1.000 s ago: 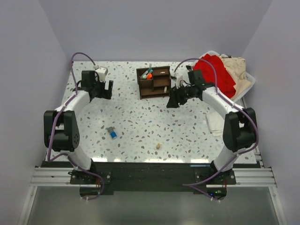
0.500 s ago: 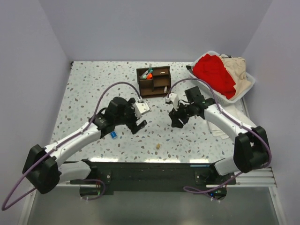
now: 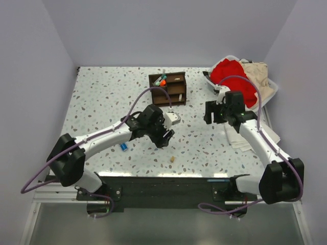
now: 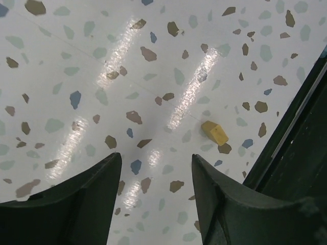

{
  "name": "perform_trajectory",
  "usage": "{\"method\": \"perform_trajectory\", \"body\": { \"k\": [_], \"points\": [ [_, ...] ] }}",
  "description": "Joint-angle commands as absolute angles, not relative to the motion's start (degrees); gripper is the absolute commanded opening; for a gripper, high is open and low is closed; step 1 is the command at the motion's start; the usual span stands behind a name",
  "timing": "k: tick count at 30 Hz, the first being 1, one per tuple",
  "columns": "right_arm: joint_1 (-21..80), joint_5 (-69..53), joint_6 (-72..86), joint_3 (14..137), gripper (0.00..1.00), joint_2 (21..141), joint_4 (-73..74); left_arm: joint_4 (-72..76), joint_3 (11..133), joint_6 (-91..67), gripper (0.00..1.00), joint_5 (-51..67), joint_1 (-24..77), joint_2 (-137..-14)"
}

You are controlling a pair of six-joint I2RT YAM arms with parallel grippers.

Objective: Sort the stationery into containers
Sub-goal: Pick up the stationery from the center of the board.

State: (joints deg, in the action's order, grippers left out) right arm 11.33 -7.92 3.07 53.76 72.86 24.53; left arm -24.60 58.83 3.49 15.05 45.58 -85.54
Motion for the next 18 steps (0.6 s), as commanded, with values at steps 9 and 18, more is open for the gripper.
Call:
{"method": "perform_trajectory", "body": {
  "k": [9, 18],
  "points": [
    [6.07, -10.02, 8.18, 52.21, 0.74, 66.97, 23.99, -28.3, 62.76, -11.68, 0.58, 18.19, 49.21, -93.16],
    [5.1, -11.86, 6.85, 53.0, 0.75, 64.78, 27.25, -27.77, 63.1, -14.85, 0.67, 19.24, 53.96, -95.53]
  ]
}}
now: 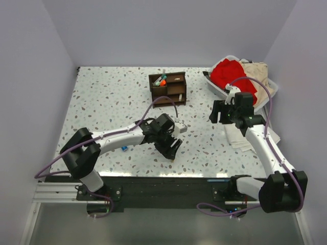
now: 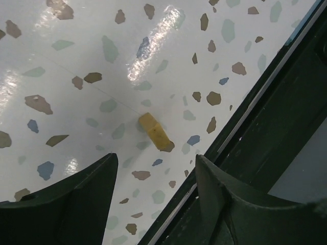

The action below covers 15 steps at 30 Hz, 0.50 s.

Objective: Sort the stationery into containers
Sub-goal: Pick up the stationery from the center of the board.

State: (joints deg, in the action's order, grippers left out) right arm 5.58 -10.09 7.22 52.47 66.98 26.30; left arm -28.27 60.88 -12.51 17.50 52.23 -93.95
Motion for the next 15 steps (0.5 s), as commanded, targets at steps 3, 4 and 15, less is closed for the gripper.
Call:
{"method": "perform_trajectory", "body": {
  "k": [3, 4, 15],
  "points": [
    [4.75, -12.48, 7.73, 52.12, 0.75, 63.46, 26.63, -28.04, 64.16, -15.03, 0.65, 18.9, 55.19, -97.82],
    [4.66, -12.57, 8.08, 51.86, 0.75, 62.85, 26.28, -27.95, 64.33, -14.94, 0.65, 18.72, 55.37, -98.78],
    [3.25, -14.68, 10.19, 48.26, 0.74, 60.03, 25.75, -28.39, 66.27, -14.77, 0.49, 15.47, 55.46, -101.51]
  ]
}}
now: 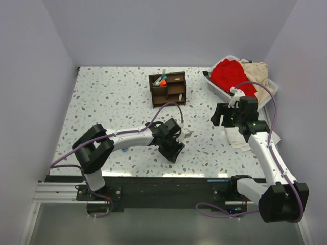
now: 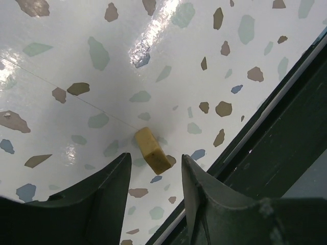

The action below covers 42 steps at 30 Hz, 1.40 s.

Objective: Sort the stationery into containers
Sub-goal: Pick up the stationery from the center of the board.

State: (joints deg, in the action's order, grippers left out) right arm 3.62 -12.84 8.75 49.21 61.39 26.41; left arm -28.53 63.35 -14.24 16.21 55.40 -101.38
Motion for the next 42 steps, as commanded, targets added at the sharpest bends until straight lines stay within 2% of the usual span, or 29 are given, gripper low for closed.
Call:
{"method": "perform_trajectory", "body": {
  "k": [1, 10, 16, 17, 18, 23, 25, 32, 35, 39, 41, 42],
  "points": [
    [3.25, -14.85, 10.28, 48.16, 0.74, 59.94, 25.58, -28.48, 66.36, -14.68, 0.48, 15.38, 55.46, -101.51],
    [3.08, -14.94, 10.64, 47.9, 0.73, 60.47, 24.7, -28.12, 66.36, -13.54, 0.34, 16.44, 55.46, -102.22],
    [2.46, -15.03, 10.63, 47.73, 0.73, 60.29, 24.79, -28.39, 66.44, -13.36, 0.1, 15.91, 55.37, -101.96],
    [2.29, -15.12, 10.55, 47.72, 0.73, 60.12, 24.87, -28.39, 66.45, -13.36, 0.02, 15.73, 55.37, -101.78],
    [2.2, -15.12, 10.55, 47.64, 0.73, 60.12, 24.96, -28.48, 66.53, -13.36, 0.0, 15.47, 55.28, -101.52],
    [1.93, -15.29, 8.71, 48.6, 0.72, 60.64, 26.89, -28.83, 68.11, -10.21, 0.0, 14.68, 55.2, -97.39],
    [1.85, -15.47, 8.18, 49.48, 0.72, 61.52, 27.16, -28.39, 69.16, -4.42, 0.0, 11.44, 55.2, -95.55],
    [1.93, -16.17, 5.37, 52.38, 0.72, 66.18, 25.23, -23.48, 70.15, 20.89, 0.0, -9.3, 54.58, -94.31],
    [1.93, -15.82, 3.7, 52.91, 0.71, 68.02, 23.65, -11.99, 61.99, 31.0, 0.0, -16.24, 53.26, -91.07],
    [1.93, -15.38, 2.73, 52.47, 0.71, 69.26, 21.28, 16.69, 48.8, 48.99, 0.0, -25.81, 52.91, -87.37],
    [2.02, -15.29, 2.11, 52.29, 0.71, 69.96, 20.04, 25.1, 43.61, 54.55, 0.0, -27.77, 52.74, -87.89],
    [1.93, -15.29, 1.76, 52.38, 0.71, 70.4, 19.69, 34.97, 41.94, 60.58, 0.0, -28.47, 52.73, -88.41]
  ]
}}
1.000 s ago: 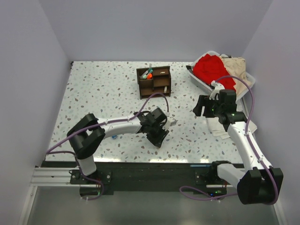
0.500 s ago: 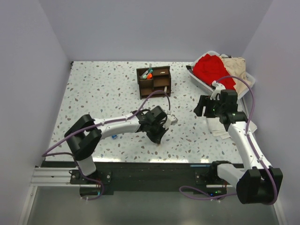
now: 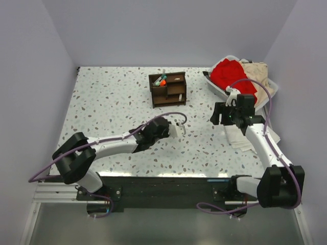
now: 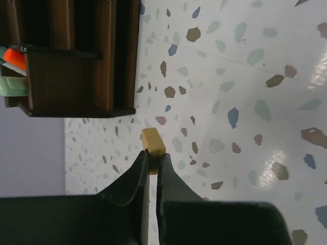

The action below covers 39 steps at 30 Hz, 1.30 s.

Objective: Sort the stationery into containers
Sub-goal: Pick up the stationery from the center of the board, then place the stationery in the storage box.

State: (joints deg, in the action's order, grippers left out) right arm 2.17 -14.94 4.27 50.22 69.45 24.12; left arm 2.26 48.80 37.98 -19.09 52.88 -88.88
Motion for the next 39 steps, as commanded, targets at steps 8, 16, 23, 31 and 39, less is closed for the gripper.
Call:
{"method": "perform_trajectory", "body": {
  "k": [8, 16, 23, 31, 39],
  "points": [
    [1.93, -14.85, -2.72, 55.45, 0.71, 76.28, 18.55, 77.28, 33.13, 78.55, 0.0, -24.53, 52.03, -99.12],
    [1.85, -13.89, -2.02, 58.27, 0.71, 82.0, 17.14, 80.43, 42.96, 78.23, 0.0, -24.35, 50.36, -111.79],
    [1.85, -13.1, -2.46, 59.15, 0.71, 82.88, 17.23, 74.11, 50.62, 74.45, 0.0, -22.41, 48.69, -116.28],
    [1.76, -12.48, -2.99, 59.85, 0.71, 82.79, 18.81, 65.57, 58.79, 69.79, 0.0, -20.66, 46.23, -120.23],
    [1.32, -12.57, -2.99, 60.12, 0.71, 83.23, 19.25, 66.0, 59.77, 68.64, 0.0, -19.95, 46.84, -122.26]
  ]
}}
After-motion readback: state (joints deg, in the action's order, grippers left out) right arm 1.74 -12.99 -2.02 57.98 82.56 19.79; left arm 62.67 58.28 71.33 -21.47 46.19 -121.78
